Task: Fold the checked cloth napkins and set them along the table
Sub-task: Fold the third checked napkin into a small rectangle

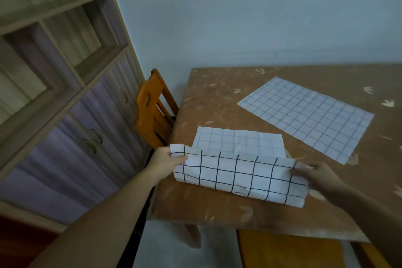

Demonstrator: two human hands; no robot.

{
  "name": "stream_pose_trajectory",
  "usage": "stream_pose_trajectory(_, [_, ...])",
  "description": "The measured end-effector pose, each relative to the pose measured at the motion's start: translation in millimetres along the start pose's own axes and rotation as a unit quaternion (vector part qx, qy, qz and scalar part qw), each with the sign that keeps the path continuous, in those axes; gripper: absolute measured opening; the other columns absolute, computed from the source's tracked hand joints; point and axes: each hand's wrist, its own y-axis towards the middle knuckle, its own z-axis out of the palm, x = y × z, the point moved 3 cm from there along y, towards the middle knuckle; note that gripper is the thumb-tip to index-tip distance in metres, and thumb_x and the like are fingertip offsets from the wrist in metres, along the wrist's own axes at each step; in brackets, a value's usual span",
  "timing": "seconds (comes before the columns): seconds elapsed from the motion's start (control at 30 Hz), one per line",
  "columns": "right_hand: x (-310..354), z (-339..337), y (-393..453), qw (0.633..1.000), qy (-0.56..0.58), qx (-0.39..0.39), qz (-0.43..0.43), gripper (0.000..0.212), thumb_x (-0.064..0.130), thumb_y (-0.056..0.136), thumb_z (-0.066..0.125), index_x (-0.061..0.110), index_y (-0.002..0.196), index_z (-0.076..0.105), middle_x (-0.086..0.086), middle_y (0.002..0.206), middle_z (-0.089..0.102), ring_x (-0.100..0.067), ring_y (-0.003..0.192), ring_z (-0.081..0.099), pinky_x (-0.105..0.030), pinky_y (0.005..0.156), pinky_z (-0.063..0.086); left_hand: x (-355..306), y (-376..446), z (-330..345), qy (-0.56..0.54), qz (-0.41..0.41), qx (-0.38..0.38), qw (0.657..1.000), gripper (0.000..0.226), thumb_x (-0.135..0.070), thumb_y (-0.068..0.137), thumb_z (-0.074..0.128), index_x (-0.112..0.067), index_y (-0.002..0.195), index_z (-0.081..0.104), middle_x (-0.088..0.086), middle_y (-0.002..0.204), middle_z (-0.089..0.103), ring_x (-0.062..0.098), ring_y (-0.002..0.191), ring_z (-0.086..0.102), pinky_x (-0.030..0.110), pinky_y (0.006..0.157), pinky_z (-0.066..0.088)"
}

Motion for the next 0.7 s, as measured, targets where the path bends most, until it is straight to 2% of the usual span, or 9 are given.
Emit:
stream_pose_trajectory(0.07, [1.1, -1.7, 16.2, 0.998, 0.052, -0.005, 0.023, 0.017, 0.014, 0.083, 0.071, 0.001, 0.094, 0.070, -0.014, 0.092, 0.072, -0.031, 0.086, 0.069, -0.044, 0.080, 0.054, -0.7, 16.8, 3.8, -0.010, 0.008, -0.015, 1.000, 0.018, -0.014, 0.089, 0.069, -0.014, 0.107, 0.070, -0.007, 0.092, 0.068, 0.007, 0.086, 0.065, 0.027, 0.075, 0.054])
stream_pose_trajectory(0.13, [5.5, 0.0, 29.7, 0.996, 0.085, -0.019, 0.033, 0.017, 0.013, 0.083, 0.071, 0.004, 0.097, 0.068, -0.011, 0.094, 0.072, -0.029, 0.087, 0.068, -0.043, 0.081, 0.054, 0.2, 35.8, 10.2, -0.010, 0.010, -0.016, 1.000, 0.018, -0.017, 0.090, 0.067, -0.014, 0.108, 0.070, -0.007, 0.094, 0.068, 0.006, 0.084, 0.064, 0.023, 0.069, 0.051])
stream_pose_trajectory(0.27, [9.4, 11.6, 58.9, 0.992, 0.101, -0.056, 0.059, 0.007, 0.013, 0.084, 0.070, 0.014, 0.088, 0.064, -0.007, 0.092, 0.068, -0.026, 0.086, 0.065, -0.042, 0.082, 0.052, 14.1, 87.2, 25.3, 0.009, 0.003, -0.014, 1.000, 0.012, -0.024, 0.090, 0.068, -0.016, 0.098, 0.071, -0.003, 0.091, 0.071, 0.018, 0.088, 0.067, 0.034, 0.079, 0.055])
stream_pose_trajectory(0.33, [4.4, 19.9, 73.6, 0.989, 0.091, -0.077, 0.087, 0.009, 0.014, 0.085, 0.069, 0.011, 0.092, 0.065, -0.009, 0.092, 0.069, -0.027, 0.085, 0.066, -0.043, 0.082, 0.053, 22.4, 118.8, 33.5, 0.027, -0.004, -0.008, 1.000, 0.019, -0.033, 0.088, 0.069, -0.014, 0.086, 0.070, 0.009, 0.087, 0.072, 0.027, 0.085, 0.067, 0.041, 0.079, 0.056])
stream_pose_trajectory(0.4, [-0.7, 26.9, 90.3, 0.985, 0.076, -0.106, 0.110, 0.011, 0.015, 0.085, 0.068, 0.007, 0.094, 0.066, -0.011, 0.091, 0.069, -0.027, 0.082, 0.067, -0.041, 0.079, 0.054, 31.8, 149.6, 41.4, 0.039, -0.001, 0.007, 0.999, 0.024, -0.040, 0.086, 0.068, -0.016, 0.083, 0.070, 0.009, 0.083, 0.072, 0.029, 0.082, 0.067, 0.040, 0.077, 0.056])
stream_pose_trajectory(0.47, [1.0, 31.8, 106.1, 0.980, 0.071, -0.136, 0.124, 0.012, 0.016, 0.087, 0.067, 0.006, 0.094, 0.065, -0.011, 0.087, 0.068, -0.024, 0.075, 0.065, -0.034, 0.070, 0.051, 36.3, 170.3, 46.5, 0.021, -0.008, 0.013, 1.000, 0.019, -0.045, 0.086, 0.067, -0.027, 0.090, 0.070, -0.004, 0.086, 0.072, 0.020, 0.084, 0.067, 0.042, 0.081, 0.057])
stream_pose_trajectory(0.53, [2.1, 35.8, 121.0, 0.974, 0.074, -0.162, 0.141, 0.013, 0.016, 0.088, 0.066, 0.006, 0.096, 0.064, -0.008, 0.081, 0.064, -0.022, 0.070, 0.062, -0.033, 0.069, 0.049, 40.5, 183.1, 49.4, 0.011, -0.056, 0.033, 0.998, 0.028, -0.048, 0.084, 0.067, -0.034, 0.107, 0.061, -0.009, 0.095, 0.069, 0.015, 0.091, 0.065, 0.042, 0.084, 0.056])
stream_pose_trajectory(0.63, [0.8, 41.8, 138.2, 0.966, 0.074, -0.190, 0.160, 0.014, 0.015, 0.089, 0.062, 0.005, 0.099, 0.064, -0.006, 0.076, 0.060, -0.020, 0.066, 0.057, -0.030, 0.063, 0.046, 50.0, 188.4, 59.8, -0.040, -0.106, 0.112, 0.987, 0.052, -0.018, 0.086, 0.072, -0.034, 0.126, 0.043, -0.006, 0.100, 0.068, 0.015, 0.090, 0.066, 0.033, 0.073, 0.054])
stream_pose_trajectory(0.7, [-2.5, 42.5, 148.7, 0.962, 0.057, -0.205, 0.170, 0.019, 0.018, 0.089, 0.059, 0.004, 0.100, 0.066, -0.007, 0.077, 0.061, -0.020, 0.067, 0.056, -0.026, 0.058, 0.044, 57.7, 193.8, 63.4, -0.037, -0.107, 0.110, 0.987, 0.066, -0.008, 0.084, 0.072, -0.036, 0.133, 0.039, -0.005, 0.105, 0.069, 0.017, 0.092, 0.066, 0.036, 0.072, 0.056])
